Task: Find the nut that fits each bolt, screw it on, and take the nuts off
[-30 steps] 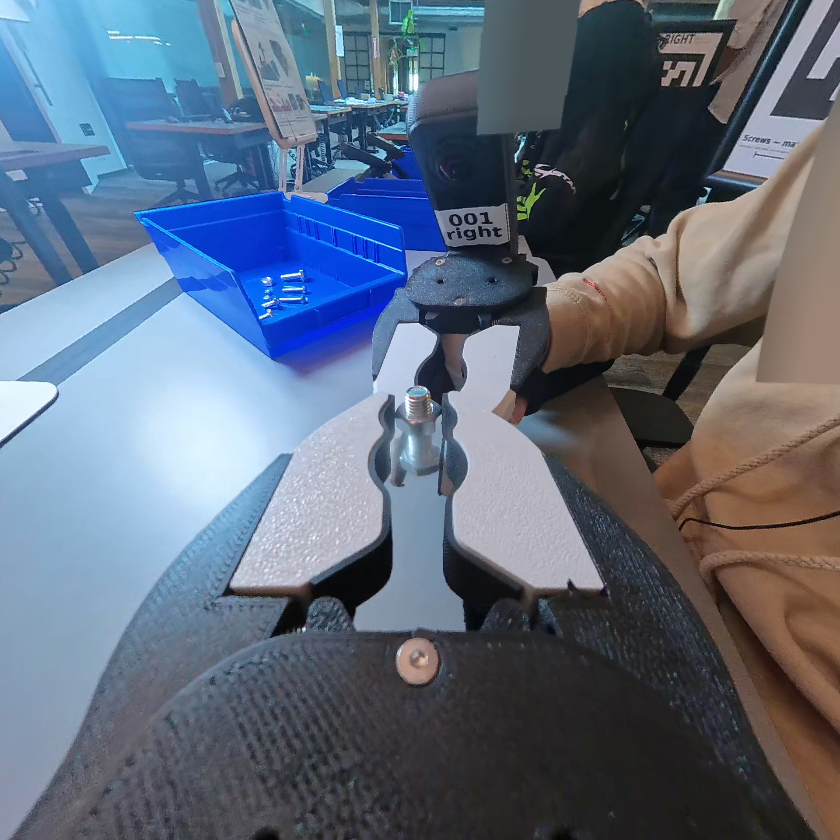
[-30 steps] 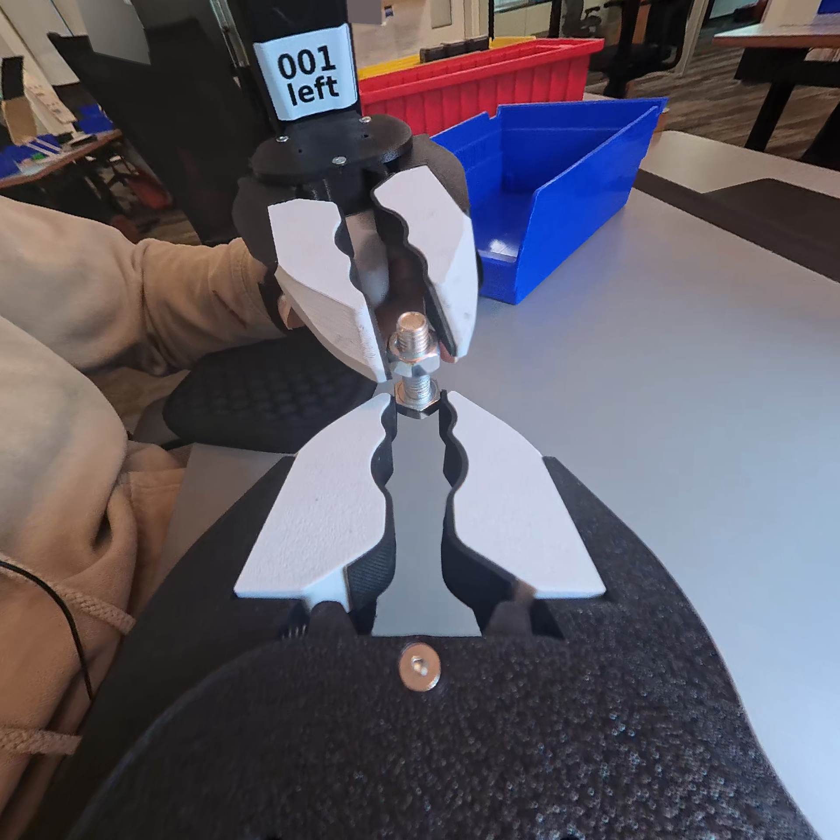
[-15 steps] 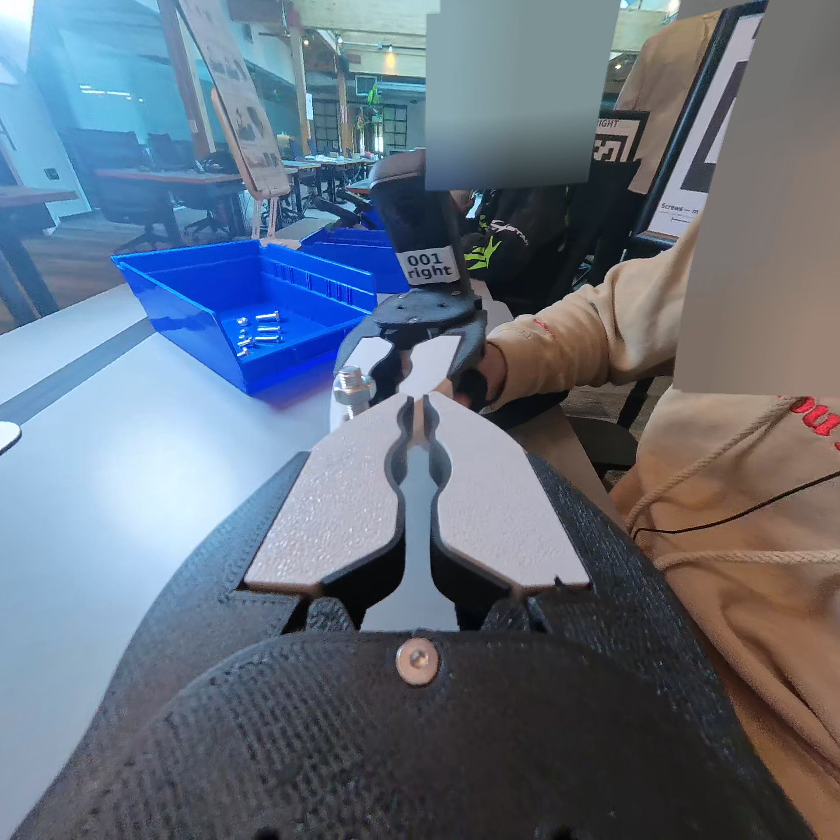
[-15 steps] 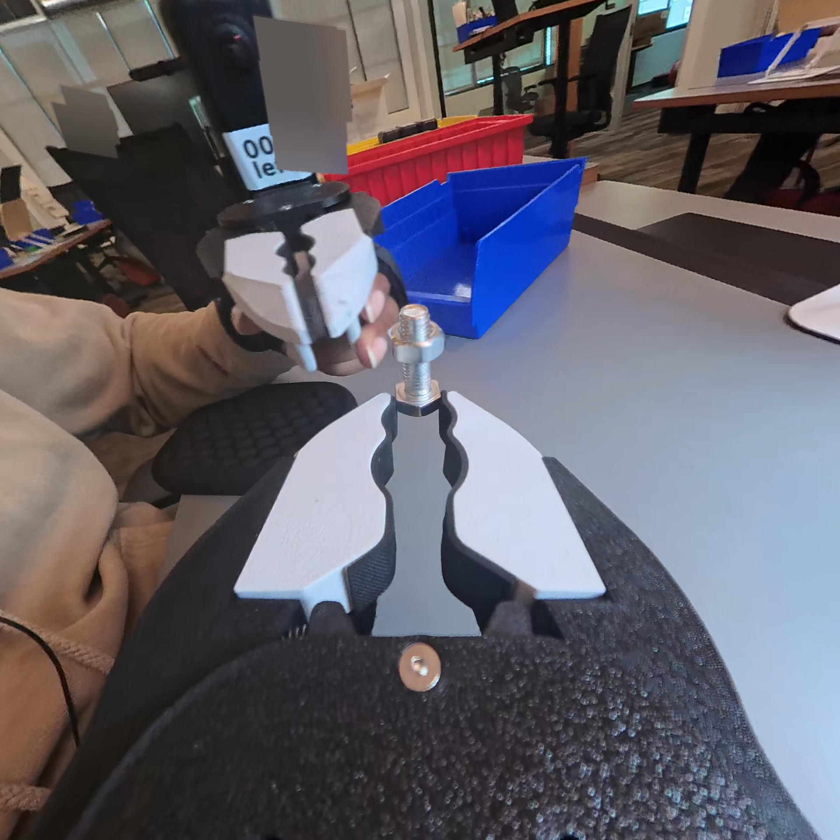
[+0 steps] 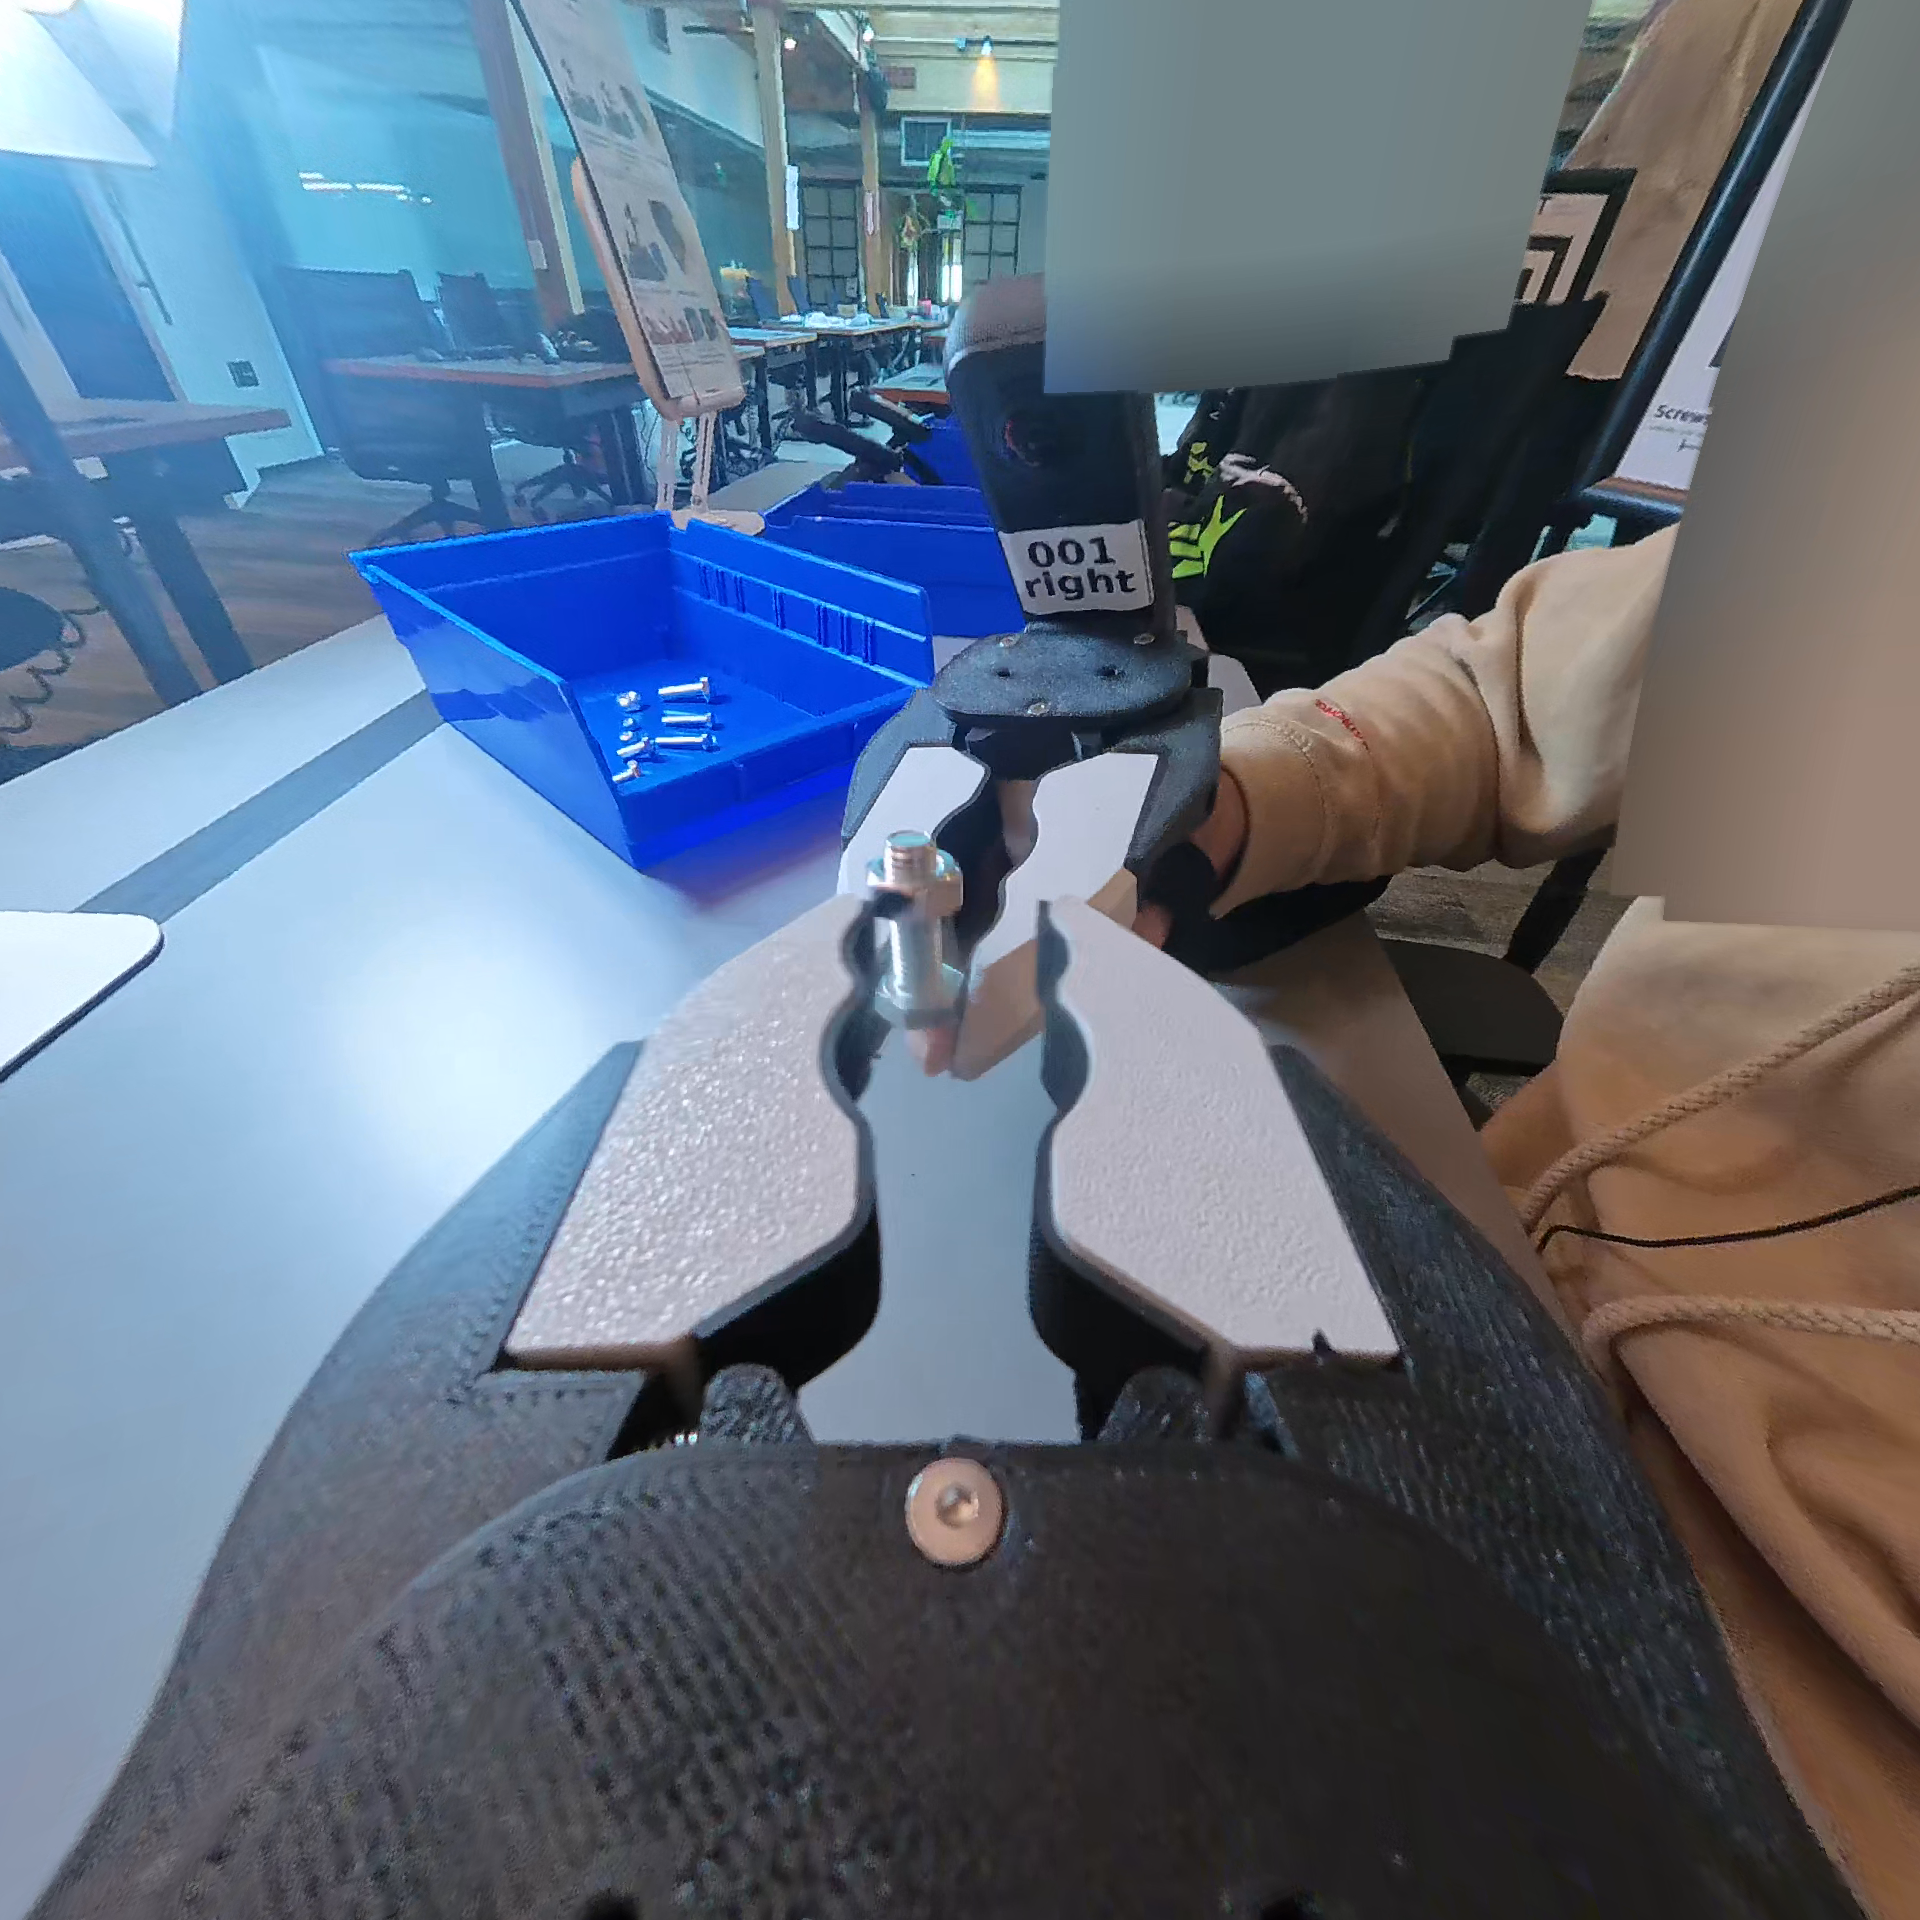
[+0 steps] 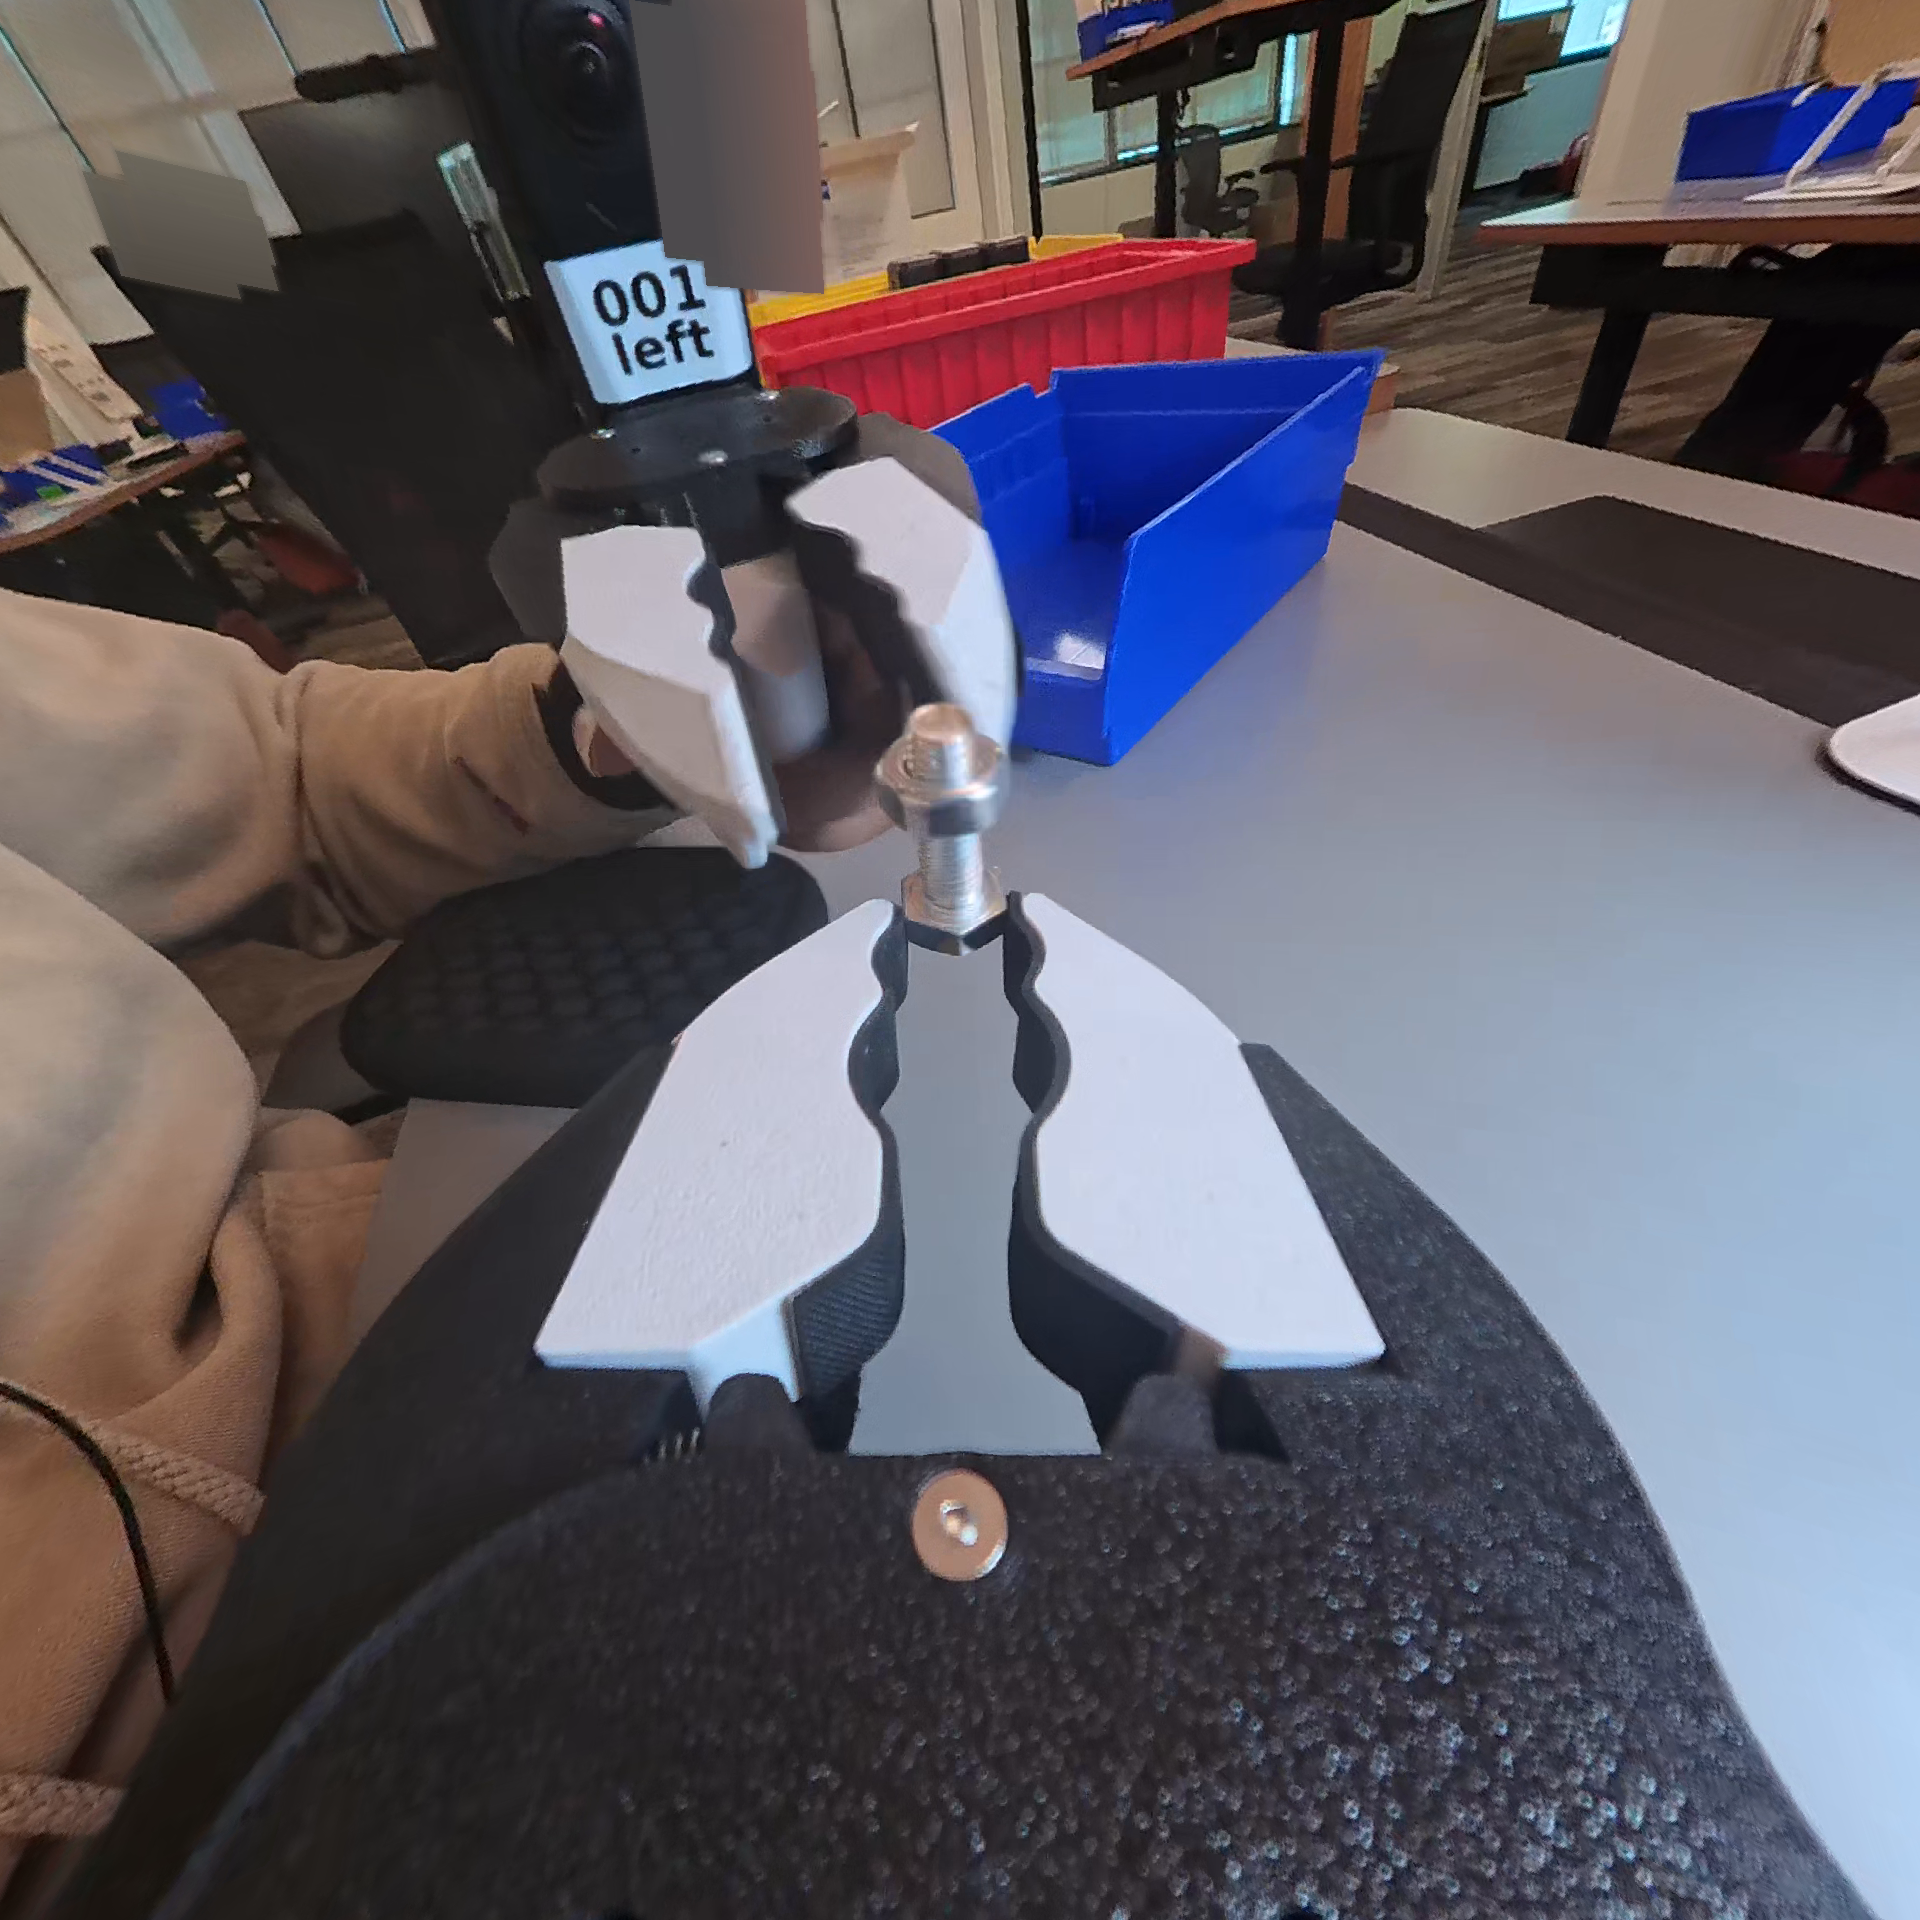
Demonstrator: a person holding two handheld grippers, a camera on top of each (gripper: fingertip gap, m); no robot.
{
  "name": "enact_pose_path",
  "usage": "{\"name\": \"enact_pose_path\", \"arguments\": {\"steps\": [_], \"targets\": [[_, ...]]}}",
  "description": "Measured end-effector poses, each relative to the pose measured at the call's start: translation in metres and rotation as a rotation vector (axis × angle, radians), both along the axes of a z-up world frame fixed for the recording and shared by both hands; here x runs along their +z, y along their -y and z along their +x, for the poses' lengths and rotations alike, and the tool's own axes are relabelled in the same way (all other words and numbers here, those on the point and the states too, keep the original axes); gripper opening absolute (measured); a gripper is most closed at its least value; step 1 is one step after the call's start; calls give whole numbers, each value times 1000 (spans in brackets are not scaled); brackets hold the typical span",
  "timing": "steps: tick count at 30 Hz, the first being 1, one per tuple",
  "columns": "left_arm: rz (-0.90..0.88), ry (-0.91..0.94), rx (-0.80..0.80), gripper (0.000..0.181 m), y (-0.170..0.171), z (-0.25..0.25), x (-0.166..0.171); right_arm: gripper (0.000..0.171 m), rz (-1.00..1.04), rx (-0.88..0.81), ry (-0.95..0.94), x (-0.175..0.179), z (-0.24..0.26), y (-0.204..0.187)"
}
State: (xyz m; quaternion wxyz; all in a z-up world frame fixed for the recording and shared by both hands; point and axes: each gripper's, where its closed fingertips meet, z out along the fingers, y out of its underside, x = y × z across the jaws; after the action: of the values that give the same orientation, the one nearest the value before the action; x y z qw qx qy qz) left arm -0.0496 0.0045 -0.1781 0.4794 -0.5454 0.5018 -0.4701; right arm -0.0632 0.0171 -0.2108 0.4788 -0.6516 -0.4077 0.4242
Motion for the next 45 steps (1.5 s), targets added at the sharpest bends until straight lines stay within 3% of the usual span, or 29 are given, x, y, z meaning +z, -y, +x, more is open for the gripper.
{"name": "enact_pose_path", "arguments": {"steps": [1, 2, 5, 11, 17, 19, 23, 27, 30, 34, 36, 41, 45], "targets": [[3, 21, -38, 7, 4, -3, 4, 18, -3, -17, -6, 1, 2, -3], [4, 41, -61, 2, 8, -5, 8, 18, -12, -24, -12, 2, 4, -6], [45, 24, -18, 7, 3, -5, 7, 18, -4, -33, -8, 3, 7, -8], [69, 27, 61, 34, -7, 1, 4, 18, 3, 25, 19, -2, -4, 5], [53, -5, 15, 30, 1, 2, 0, 18, 0, 12, 17, -1, -3, 3], [65, 35, -52, 2, 10, -4, 9, 18, -14, -24, 2, 2, 4, -5], [115, 45, 9, 13, 3, -5, 13, 18, -4, -38, 2, 5, 8, -9], [84, 42, 58, 36, -6, -1, 9, 18, 2, 6, 25, 0, -1, 1], [81, 9, 37, 40, -1, 5, 1, 18, 6, 44, 42, -3, -8, 9], [63, 7, 10, 35, 3, 3, 1, 18, -1, 15, 28, 0, -2, 3], [58, 36, -52, 4, 10, -3, 9, 18, -5, -23, 13, 4, 5, -4], [77, 46, -2, 14, 3, -3, 10, 18, -3, -27, 19, 4, 7, -6], [73, 41, 40, 37, -3, 2, 6, 18, -1, 26, 46, -2, -3, 6]]}}
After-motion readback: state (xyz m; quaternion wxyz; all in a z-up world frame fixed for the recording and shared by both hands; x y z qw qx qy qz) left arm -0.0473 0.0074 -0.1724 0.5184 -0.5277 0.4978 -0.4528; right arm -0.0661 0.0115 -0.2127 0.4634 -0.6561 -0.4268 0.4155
